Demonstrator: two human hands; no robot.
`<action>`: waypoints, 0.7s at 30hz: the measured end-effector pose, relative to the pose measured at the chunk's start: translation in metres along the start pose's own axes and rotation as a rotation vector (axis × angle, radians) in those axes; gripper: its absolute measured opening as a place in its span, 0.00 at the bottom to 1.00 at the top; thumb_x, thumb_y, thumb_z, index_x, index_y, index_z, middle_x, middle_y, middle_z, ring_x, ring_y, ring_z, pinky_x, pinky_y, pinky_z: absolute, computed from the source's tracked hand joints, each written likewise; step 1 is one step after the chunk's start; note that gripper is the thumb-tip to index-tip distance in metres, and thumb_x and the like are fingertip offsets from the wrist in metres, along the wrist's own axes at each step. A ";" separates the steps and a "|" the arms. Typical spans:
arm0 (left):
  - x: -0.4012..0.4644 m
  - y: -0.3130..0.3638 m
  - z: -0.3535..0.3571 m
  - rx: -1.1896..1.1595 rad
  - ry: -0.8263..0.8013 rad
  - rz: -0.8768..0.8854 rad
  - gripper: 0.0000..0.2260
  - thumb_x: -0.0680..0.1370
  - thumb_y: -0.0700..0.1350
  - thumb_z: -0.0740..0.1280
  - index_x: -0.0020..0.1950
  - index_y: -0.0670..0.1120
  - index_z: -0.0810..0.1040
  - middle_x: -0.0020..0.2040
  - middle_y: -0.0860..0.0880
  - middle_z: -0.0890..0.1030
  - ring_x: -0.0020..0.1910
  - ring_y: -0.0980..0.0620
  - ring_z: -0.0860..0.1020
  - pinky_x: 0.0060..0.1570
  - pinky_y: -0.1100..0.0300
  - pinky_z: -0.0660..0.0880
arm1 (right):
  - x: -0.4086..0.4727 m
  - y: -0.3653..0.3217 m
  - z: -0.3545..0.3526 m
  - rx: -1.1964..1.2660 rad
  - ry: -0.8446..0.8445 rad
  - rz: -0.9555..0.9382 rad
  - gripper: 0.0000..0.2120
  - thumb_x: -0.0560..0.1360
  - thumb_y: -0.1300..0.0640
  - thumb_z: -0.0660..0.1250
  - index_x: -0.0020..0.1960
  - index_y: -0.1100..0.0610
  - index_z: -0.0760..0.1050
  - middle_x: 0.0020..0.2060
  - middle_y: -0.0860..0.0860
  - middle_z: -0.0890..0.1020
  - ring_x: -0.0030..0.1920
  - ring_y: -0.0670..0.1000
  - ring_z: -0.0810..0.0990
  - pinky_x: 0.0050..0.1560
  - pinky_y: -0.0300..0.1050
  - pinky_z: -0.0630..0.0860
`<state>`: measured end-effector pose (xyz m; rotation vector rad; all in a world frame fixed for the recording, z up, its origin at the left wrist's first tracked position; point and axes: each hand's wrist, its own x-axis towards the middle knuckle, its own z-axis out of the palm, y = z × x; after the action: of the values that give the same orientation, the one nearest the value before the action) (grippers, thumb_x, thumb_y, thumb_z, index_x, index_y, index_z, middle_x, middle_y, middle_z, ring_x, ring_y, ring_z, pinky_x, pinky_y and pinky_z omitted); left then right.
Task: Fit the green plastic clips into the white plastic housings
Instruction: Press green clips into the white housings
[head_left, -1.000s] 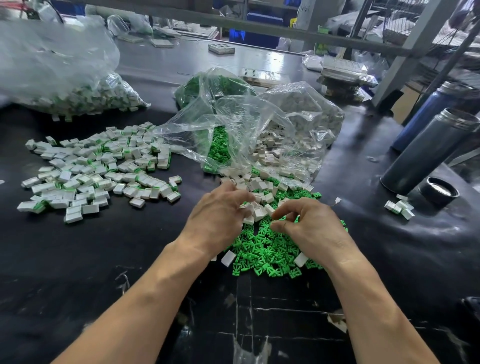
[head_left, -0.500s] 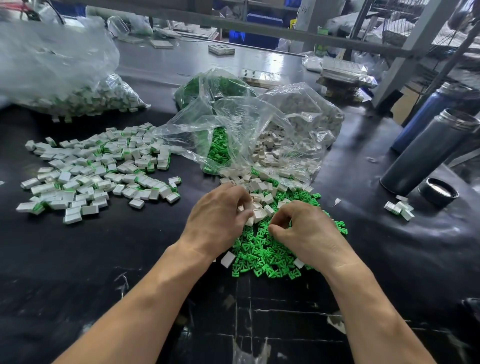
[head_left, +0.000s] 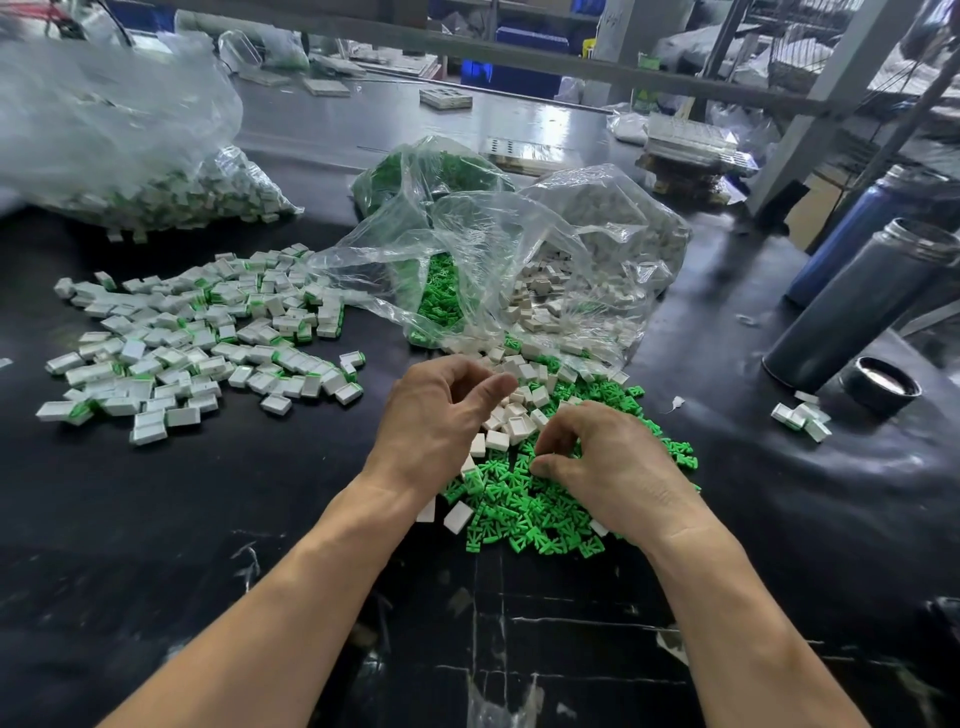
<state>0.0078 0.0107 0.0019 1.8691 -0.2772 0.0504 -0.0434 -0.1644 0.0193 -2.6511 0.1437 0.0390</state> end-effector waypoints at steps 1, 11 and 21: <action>0.000 0.001 0.000 -0.009 -0.003 -0.018 0.11 0.75 0.57 0.74 0.44 0.49 0.84 0.37 0.47 0.84 0.36 0.53 0.79 0.39 0.55 0.77 | 0.000 0.001 0.001 0.019 0.016 0.002 0.08 0.74 0.46 0.77 0.43 0.46 0.79 0.43 0.41 0.80 0.46 0.43 0.77 0.53 0.49 0.77; -0.001 0.006 0.003 -0.138 -0.036 -0.073 0.07 0.75 0.43 0.77 0.50 0.44 0.83 0.41 0.45 0.84 0.36 0.58 0.78 0.36 0.63 0.79 | 0.007 0.007 0.012 0.541 0.257 0.004 0.04 0.77 0.54 0.76 0.46 0.47 0.82 0.38 0.44 0.84 0.38 0.38 0.80 0.37 0.28 0.72; -0.002 0.004 0.004 -0.161 -0.094 -0.063 0.06 0.76 0.38 0.75 0.51 0.45 0.82 0.41 0.45 0.82 0.34 0.60 0.77 0.37 0.67 0.76 | 0.006 -0.002 0.013 0.799 0.248 -0.053 0.10 0.76 0.61 0.76 0.53 0.49 0.84 0.43 0.46 0.87 0.37 0.41 0.80 0.41 0.37 0.75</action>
<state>0.0048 0.0057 0.0041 1.7211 -0.2791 -0.1006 -0.0376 -0.1576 0.0086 -1.8502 0.1338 -0.3034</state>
